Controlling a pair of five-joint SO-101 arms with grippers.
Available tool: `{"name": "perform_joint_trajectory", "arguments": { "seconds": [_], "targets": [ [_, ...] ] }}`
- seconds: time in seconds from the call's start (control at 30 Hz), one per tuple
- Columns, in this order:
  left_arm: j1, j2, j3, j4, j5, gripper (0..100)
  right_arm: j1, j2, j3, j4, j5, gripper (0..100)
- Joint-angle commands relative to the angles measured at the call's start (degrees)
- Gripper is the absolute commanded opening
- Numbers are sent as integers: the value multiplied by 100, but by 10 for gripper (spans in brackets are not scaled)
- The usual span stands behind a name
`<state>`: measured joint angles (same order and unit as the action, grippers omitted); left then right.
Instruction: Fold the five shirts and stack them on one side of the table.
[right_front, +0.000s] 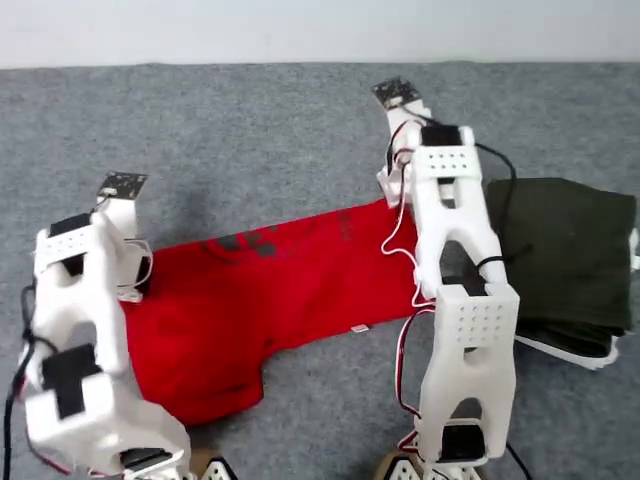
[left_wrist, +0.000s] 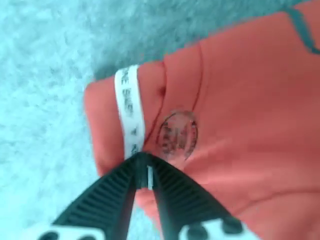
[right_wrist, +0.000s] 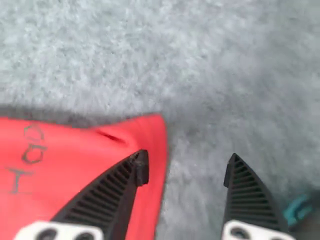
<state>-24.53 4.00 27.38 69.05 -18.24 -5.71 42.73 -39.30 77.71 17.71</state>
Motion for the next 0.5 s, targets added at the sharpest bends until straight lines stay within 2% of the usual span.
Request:
{"name": "perform_joint_trajectory", "arguments": {
  "seconds": [0.0,0.2,0.33,0.47],
  "targets": [
    [123,-1213,251,176,-202,6,84,-92,-818,514,-62,252],
    [589,-2541,796,88,-211,6,-215,4,-1099,453,-35,252],
    [633,-2479,1015,-237,-202,6,-479,277,-1134,347,-35,252],
    [404,-2497,945,-9,-202,6,-681,356,-1134,752,-26,252]
  ]
}}
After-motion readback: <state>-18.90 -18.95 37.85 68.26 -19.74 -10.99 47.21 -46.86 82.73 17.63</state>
